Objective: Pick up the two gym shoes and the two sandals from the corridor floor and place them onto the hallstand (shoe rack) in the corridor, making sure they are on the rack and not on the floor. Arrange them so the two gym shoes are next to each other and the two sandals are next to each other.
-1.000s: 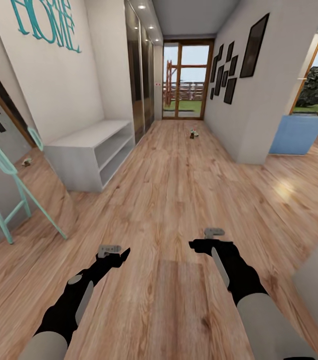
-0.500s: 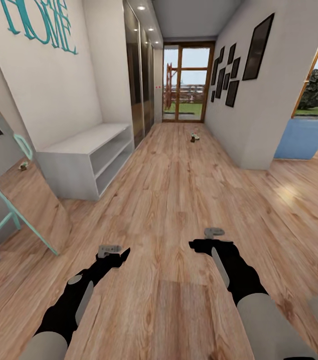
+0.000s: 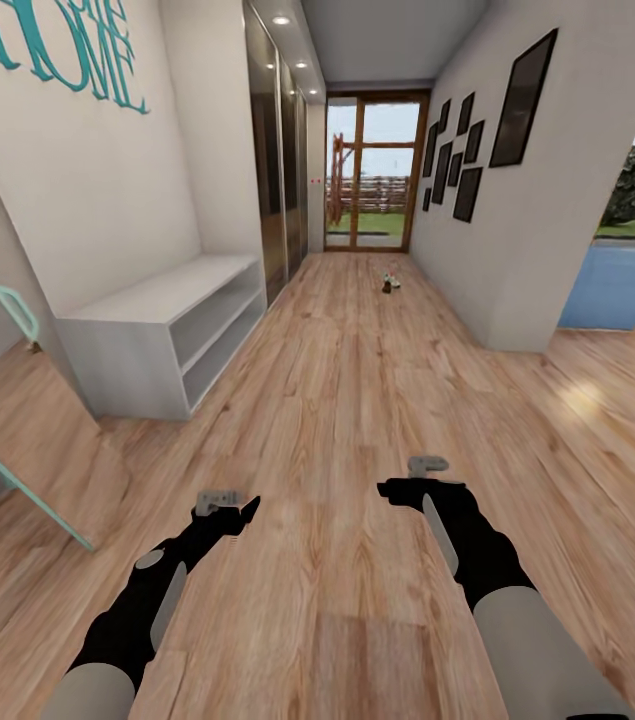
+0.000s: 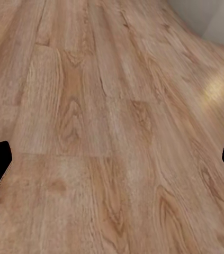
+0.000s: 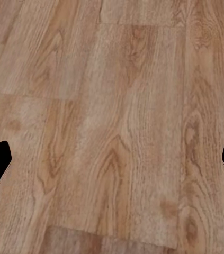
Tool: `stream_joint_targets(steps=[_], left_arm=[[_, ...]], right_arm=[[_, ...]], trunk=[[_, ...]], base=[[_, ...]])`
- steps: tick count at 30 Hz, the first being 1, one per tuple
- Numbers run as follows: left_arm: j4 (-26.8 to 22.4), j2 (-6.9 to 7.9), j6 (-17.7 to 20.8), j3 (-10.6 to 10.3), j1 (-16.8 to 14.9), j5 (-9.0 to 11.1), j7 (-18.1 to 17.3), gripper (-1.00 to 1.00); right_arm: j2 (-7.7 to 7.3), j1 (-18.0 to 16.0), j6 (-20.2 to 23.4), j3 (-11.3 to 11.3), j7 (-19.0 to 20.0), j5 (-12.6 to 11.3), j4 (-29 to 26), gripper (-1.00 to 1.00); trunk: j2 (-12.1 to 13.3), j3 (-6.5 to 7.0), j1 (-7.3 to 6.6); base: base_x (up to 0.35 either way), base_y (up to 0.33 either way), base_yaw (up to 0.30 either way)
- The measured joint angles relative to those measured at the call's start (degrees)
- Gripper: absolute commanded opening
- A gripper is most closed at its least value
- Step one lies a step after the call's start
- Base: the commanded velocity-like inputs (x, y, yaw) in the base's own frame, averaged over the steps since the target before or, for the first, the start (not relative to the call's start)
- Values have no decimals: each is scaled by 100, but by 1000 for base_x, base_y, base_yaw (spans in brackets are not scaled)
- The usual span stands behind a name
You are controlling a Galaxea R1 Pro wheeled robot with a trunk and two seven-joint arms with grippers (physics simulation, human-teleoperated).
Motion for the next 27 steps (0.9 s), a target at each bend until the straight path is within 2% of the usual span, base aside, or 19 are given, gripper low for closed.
stream_joint_targets(steps=[27], left_arm=[[0,0,0,-3,0,0,5,100]], right_arm=[[1,0,0,0,0,-7,0,100]], trunk=[[0,22,0]], base=[[348,0,0]])
